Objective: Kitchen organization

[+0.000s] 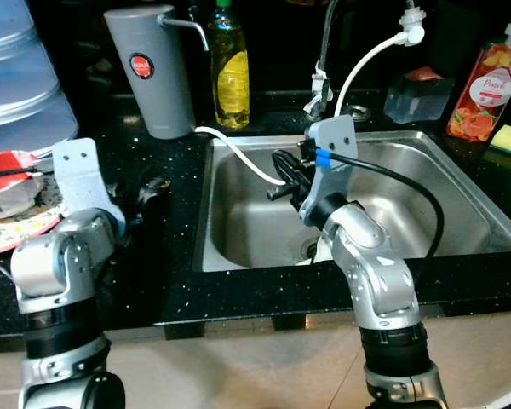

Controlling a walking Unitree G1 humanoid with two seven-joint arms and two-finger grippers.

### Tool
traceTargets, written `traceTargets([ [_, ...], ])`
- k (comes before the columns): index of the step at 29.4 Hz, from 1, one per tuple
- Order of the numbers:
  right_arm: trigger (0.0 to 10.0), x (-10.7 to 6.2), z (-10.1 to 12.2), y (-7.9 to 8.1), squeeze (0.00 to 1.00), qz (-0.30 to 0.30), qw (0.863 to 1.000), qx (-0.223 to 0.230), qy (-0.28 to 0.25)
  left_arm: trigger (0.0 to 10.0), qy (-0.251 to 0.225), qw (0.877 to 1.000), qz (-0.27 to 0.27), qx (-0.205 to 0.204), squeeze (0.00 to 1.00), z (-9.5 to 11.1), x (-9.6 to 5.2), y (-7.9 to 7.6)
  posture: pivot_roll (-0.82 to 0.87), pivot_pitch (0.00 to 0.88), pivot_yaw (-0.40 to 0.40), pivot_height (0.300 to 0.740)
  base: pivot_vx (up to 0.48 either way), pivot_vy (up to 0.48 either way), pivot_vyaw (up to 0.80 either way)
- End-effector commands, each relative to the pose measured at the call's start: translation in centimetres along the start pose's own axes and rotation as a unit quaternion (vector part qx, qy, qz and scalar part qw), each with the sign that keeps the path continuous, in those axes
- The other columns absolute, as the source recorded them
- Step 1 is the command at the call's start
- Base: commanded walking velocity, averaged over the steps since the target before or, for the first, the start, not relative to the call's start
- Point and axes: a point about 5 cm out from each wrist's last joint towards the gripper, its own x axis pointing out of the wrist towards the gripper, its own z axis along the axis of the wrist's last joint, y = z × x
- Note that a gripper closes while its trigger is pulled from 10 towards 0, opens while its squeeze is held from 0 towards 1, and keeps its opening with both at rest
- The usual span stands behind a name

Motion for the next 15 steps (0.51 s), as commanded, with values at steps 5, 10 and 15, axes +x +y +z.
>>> traceTargets([
  [5,10.0,-0.05,-0.17,-0.06,0.0,-0.003,1.0,0.002,0.002,0.0,0.047,0.999,-0.007,-0.001,0.0,-1.62,0.26,-0.16,-0.03,0.11,0.033,0.74,0.0,0.0,0.0],
  [10,10.0,-0.03,-0.18,-0.07,0.0,-0.003,1.0,0.002,0.002,0.0,0.046,0.999,-0.005,0.001,0.0,-1.59,0.31,-0.08,-0.03,0.111,0.034,0.74,0.0,0.0,0.0],
  [15,10.0,-0.03,-0.19,-0.09,0.0,-0.003,1.0,0.002,0.002,0.0,0.041,0.999,0.0,0.001,0.0,-1.45,0.37,0.02,-0.03,0.108,0.035,0.74,0.0,0.0,0.0],
])
